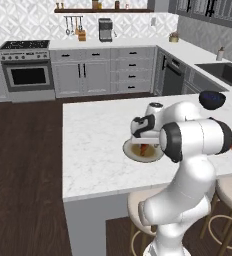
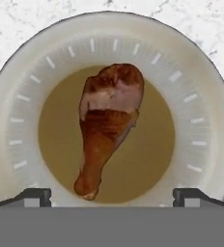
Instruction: Pick the chicken drumstick and carrot from their plates and place them in the bowl. Then put the bowl in the fridge.
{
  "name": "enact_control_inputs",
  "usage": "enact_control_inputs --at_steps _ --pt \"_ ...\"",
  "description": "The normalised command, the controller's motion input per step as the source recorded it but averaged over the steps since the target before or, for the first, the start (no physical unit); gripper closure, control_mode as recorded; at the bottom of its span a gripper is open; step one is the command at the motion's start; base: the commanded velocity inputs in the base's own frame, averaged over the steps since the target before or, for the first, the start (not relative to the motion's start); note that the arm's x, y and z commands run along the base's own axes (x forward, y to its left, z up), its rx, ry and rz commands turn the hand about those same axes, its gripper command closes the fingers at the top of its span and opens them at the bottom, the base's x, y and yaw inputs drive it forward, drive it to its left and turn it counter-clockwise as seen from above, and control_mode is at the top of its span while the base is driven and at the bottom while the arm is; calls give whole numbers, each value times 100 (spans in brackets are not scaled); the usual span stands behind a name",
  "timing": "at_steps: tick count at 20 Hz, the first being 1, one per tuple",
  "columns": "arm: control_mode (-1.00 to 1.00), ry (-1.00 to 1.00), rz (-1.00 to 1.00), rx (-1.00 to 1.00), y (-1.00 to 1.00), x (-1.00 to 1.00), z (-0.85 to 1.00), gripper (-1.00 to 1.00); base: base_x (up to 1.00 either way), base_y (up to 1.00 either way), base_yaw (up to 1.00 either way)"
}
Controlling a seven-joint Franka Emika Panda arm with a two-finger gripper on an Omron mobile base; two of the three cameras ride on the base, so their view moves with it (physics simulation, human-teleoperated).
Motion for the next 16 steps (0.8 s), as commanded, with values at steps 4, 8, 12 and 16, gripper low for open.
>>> enact_control_inputs --at_steps 4,8,12,16 --pt "-100 1 0 0 0 41 -28 -100 0 0 0" --pt "-100 1 0 0 0 25 -33 -100 0 0 0" --pt "-100 0 0 0 0 18 -36 -100 0 0 0" --pt "-100 2 0 0 0 17 -42 100 0 0 0"
